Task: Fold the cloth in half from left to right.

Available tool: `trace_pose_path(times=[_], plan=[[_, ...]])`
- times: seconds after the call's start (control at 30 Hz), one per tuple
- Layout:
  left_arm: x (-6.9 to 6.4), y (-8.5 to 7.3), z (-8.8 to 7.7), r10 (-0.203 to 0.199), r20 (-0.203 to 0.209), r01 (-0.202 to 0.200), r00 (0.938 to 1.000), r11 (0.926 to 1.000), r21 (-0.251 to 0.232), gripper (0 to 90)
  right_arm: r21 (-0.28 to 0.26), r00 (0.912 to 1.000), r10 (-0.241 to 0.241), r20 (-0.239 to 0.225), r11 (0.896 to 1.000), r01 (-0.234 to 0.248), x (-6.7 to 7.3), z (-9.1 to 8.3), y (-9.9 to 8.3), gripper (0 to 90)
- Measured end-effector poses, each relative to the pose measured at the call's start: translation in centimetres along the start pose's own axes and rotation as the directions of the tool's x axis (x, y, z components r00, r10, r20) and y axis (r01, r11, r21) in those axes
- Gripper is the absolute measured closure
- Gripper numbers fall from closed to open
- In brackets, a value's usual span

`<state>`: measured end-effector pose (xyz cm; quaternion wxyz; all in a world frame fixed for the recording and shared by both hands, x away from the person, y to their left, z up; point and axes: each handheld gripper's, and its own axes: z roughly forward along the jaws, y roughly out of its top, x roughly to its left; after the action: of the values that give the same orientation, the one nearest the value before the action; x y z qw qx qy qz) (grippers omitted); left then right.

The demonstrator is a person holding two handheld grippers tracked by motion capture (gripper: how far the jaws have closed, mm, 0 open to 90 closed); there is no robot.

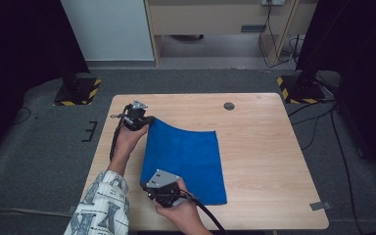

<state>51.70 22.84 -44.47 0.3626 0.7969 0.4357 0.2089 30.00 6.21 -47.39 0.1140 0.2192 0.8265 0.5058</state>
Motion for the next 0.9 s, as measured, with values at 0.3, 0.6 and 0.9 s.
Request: trace_pose_path(times=[0.3,0.6,0.9], plan=[[0.4,-0.2,-0.2,-0.03,0.02,0.03,0.9993,0.9995,-0.007,88.1,-0.002,0.9999,0.009,-0.014,1.0,-0.009,0.1,0.3,0.1,87.6],[-1.3,0.7,1.0,-0.016,0.033,0.016,0.9993,0.9999,-0.002,88.0,-0.014,0.9996,0.027,-0.005,1.0,-0.027,-0.7,-0.9,-0.2,87.5],[-3.5,2.1,3.1,-0.007,0.049,0.007,0.9988,1.0,0.003,87.9,-0.02,0.9983,0.056,0.014,0.998,-0.056,-2.1,-2.8,-1.4,87.3]])
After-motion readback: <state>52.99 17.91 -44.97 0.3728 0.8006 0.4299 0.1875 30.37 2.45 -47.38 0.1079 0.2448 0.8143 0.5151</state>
